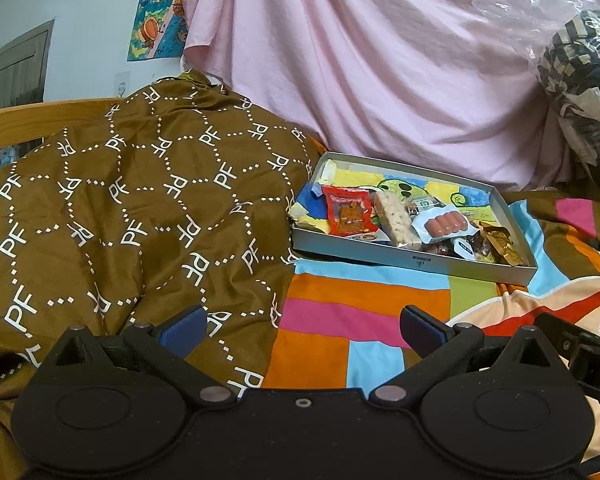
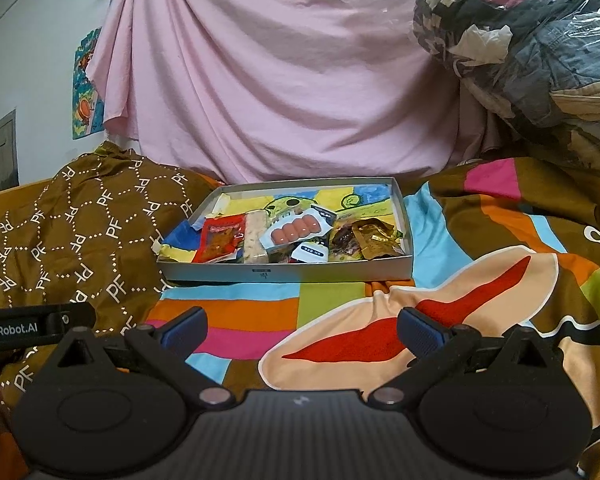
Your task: Organize snacks
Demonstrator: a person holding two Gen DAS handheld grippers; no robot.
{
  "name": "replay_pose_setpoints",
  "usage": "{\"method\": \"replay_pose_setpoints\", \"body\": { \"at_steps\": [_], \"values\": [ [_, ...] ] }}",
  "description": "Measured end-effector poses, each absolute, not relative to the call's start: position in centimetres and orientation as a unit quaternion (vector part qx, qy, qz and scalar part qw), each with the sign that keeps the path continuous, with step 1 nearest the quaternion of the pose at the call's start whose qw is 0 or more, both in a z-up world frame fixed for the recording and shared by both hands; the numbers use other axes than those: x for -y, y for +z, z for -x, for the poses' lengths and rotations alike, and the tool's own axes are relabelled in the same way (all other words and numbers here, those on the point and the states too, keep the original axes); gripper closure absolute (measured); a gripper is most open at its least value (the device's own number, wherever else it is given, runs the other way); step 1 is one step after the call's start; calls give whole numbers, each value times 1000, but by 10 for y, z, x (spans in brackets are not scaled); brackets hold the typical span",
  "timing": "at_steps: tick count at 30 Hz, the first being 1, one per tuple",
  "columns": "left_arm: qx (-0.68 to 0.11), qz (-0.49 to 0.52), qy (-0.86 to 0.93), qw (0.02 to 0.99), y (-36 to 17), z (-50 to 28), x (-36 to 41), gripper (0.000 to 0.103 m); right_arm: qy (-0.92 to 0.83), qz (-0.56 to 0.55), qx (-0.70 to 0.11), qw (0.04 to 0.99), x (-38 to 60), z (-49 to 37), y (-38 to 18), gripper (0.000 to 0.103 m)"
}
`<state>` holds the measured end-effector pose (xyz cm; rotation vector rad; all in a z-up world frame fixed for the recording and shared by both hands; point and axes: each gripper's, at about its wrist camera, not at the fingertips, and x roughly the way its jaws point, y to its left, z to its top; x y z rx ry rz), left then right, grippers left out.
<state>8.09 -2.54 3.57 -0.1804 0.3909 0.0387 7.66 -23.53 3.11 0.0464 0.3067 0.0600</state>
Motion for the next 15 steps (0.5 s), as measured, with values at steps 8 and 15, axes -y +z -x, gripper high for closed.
{"method": "replay_pose_setpoints", "body": {
  "at_steps": [8,15],
  "values": [
    [-194,90,20,977,36,-81,25,1,34,-21,-154,987,235,-76,30,0],
    [-192,92,24,977,37,-79,24,1,35,-20,-154,987,234,-76,30,0]
  ]
}}
